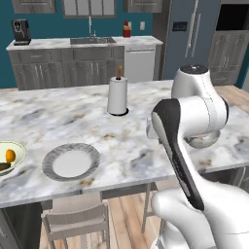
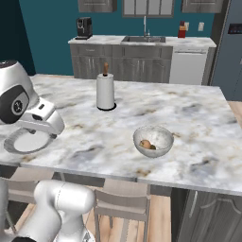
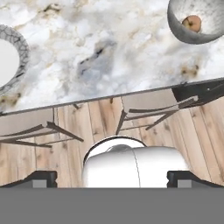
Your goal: Take the fruits from the plate on the dining counter and place two fruits in each bowl.
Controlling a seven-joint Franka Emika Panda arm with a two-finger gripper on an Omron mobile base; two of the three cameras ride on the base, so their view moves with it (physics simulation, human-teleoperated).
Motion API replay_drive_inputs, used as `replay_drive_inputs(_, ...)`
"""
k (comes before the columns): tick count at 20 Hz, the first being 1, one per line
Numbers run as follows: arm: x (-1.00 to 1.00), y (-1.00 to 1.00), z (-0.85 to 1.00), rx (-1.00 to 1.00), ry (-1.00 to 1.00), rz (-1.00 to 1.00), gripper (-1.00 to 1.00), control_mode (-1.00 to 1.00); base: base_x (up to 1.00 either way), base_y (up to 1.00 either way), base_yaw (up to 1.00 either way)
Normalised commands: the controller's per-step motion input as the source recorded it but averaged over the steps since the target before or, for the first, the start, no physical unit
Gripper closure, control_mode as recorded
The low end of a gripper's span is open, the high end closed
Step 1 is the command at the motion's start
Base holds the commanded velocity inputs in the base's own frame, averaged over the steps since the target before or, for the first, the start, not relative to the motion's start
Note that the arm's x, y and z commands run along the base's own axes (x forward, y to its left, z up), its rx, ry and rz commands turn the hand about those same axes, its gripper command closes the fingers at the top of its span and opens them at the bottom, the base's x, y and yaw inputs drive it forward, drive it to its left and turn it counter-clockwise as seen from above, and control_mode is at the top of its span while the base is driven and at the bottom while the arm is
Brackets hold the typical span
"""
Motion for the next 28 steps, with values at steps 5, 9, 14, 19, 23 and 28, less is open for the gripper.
replay_drive_inputs(5,0.08,-0.34,0.01,0.09,-0.13,0.00,-1.00,-1.00,0.00,0.00,0.00)
replay_drive_inputs(9,-0.01,-0.14,0.00,0.00,-0.19,0.01,-1.00,-1.00,0.00,0.00,0.00)
replay_drive_inputs(14,-0.30,-0.02,0.17,-0.02,-0.25,0.00,-1.00,-1.00,0.00,0.00,0.00)
replay_drive_inputs(19,0.01,-0.14,0.22,0.00,-0.11,0.02,-1.00,-1.00,0.00,0.00,0.00)
replay_drive_inputs(23,0.02,-0.21,0.06,0.00,-0.14,0.02,-1.00,-1.00,0.00,0.00,0.00)
replay_drive_inputs(28,0.00,-0.14,0.11,0.00,-0.11,0.00,-1.00,-1.00,0.00,0.00,0.00)
